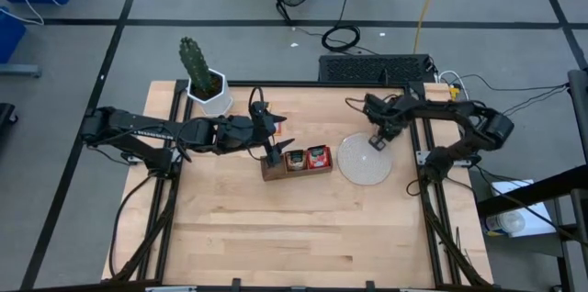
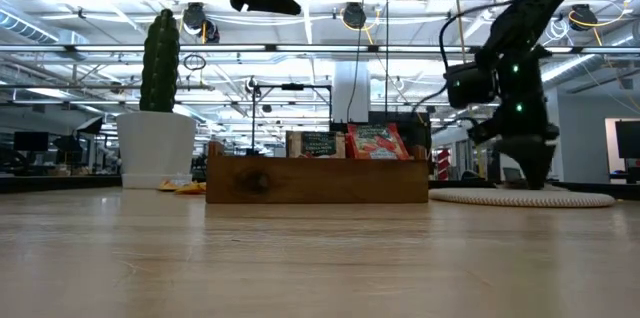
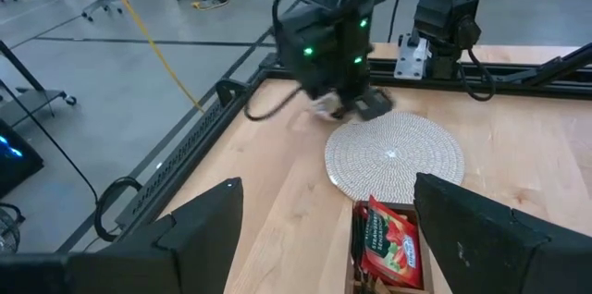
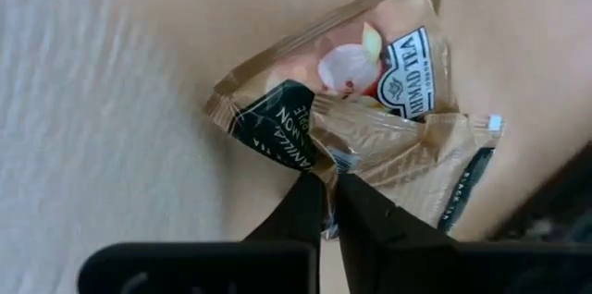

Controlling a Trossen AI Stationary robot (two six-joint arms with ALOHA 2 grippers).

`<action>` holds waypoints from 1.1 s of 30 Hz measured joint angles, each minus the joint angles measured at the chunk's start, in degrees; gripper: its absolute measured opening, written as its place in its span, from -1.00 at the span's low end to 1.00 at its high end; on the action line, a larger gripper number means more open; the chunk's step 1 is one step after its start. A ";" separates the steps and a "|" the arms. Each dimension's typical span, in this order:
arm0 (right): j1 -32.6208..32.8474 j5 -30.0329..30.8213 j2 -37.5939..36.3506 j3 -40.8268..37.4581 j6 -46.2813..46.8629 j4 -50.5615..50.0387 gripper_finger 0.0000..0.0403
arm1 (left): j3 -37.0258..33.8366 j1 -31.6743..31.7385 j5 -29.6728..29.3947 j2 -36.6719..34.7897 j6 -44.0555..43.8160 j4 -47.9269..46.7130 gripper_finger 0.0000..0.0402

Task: Pick & Place Tea
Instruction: Put the brown tea bag into the middle section of the wooden organizer

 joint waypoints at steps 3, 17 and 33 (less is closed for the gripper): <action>1.69 -0.98 -4.74 2.07 1.50 -1.30 -0.96 | 0.00 -0.02 0.00 -0.02 0.00 0.01 0.54; 3.25 -13.12 -15.42 -5.06 -0.58 11.68 -0.46 | 0.00 -0.02 0.02 0.00 0.00 0.96 0.54; 3.29 -4.79 -12.79 -11.48 1.34 17.46 0.35 | 0.00 0.00 0.04 0.00 0.00 1.53 0.54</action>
